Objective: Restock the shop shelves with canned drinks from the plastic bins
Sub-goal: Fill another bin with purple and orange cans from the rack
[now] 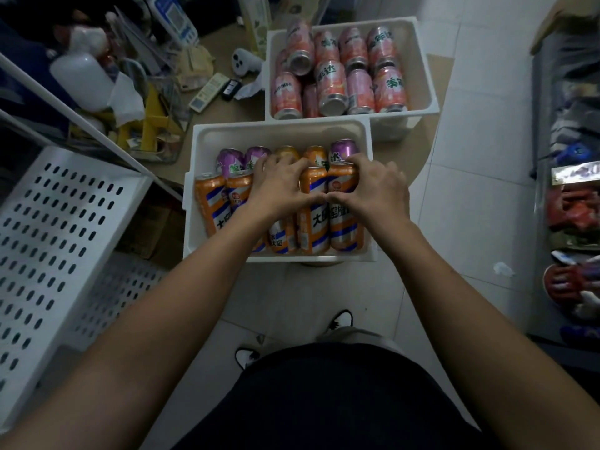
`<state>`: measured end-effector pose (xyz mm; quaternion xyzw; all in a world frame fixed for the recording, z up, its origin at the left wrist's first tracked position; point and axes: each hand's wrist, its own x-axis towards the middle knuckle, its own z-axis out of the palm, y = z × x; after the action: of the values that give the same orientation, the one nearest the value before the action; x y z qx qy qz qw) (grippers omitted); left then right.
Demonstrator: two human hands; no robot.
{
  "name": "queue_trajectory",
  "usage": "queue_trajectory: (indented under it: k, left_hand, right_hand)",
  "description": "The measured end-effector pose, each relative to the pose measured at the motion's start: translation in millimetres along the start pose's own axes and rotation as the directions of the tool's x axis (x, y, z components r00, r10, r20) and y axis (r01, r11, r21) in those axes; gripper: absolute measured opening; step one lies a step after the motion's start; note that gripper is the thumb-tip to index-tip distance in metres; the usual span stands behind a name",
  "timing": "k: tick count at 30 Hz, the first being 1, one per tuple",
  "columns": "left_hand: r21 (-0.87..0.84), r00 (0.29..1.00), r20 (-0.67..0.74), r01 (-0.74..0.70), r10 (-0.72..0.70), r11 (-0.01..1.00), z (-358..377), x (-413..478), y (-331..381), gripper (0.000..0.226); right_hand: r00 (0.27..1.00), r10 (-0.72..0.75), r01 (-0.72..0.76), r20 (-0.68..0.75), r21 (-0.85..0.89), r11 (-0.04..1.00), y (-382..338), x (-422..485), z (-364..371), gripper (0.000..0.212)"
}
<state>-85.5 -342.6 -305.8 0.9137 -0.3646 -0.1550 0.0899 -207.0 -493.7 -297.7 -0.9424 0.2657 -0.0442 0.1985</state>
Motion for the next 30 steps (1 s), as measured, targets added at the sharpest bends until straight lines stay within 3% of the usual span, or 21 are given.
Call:
queue_trajectory:
  k: [5, 12, 15, 17, 20, 22, 25, 27, 30]
  left_hand:
    - [0.054, 1.000, 0.016, 0.014, -0.014, 0.998, 1, 2, 5, 0.082]
    - [-0.062, 0.999, -0.022, 0.027, -0.028, 0.998, 9, 2, 3, 0.079]
    - [-0.143, 0.991, -0.135, -0.011, -0.009, 0.990, 8, -5, -6, 0.072]
    - [-0.245, 0.954, -0.291, 0.006, -0.079, 0.970, 2, -14, -17, 0.059]
    - [-0.377, 0.870, -0.427, 0.078, -0.248, 0.923, -10, -30, -48, 0.048]
    - [-0.391, 0.841, -0.427, 0.161, -0.334, 0.906, -16, -41, -75, 0.051]
    - [-0.389, 0.818, -0.384, 0.278, -0.429, 0.878, -18, -60, -106, 0.055]
    - [-0.373, 0.817, -0.372, 0.303, -0.441, 0.877, -18, -70, -115, 0.055]
    - [-0.367, 0.831, -0.359, 0.293, -0.425, 0.883, -15, -74, -120, 0.054]
  right_hand:
    - [0.999, -0.028, 0.030, 0.037, -0.069, 0.997, 7, 4, -1, 0.071]
    - [0.998, -0.064, 0.063, 0.014, 0.066, 0.996, 17, 9, 6, 0.073]
    - [0.998, -0.002, 0.014, -0.056, 0.216, 0.976, 22, 4, 14, 0.071]
    - [0.995, 0.084, -0.057, -0.062, 0.357, 0.932, 26, -1, 18, 0.073]
    - [0.976, 0.211, -0.210, 0.057, 0.518, 0.829, 33, -8, 27, 0.085]
    - [0.960, 0.249, -0.274, 0.126, 0.587, 0.762, 33, -10, 32, 0.091]
    - [0.960, 0.242, -0.274, 0.140, 0.652, 0.707, 30, -13, 36, 0.072]
    - [0.962, 0.249, -0.261, 0.115, 0.667, 0.698, 28, -14, 38, 0.064]
    - [0.961, 0.267, -0.249, 0.076, 0.657, 0.712, 26, -12, 40, 0.067]
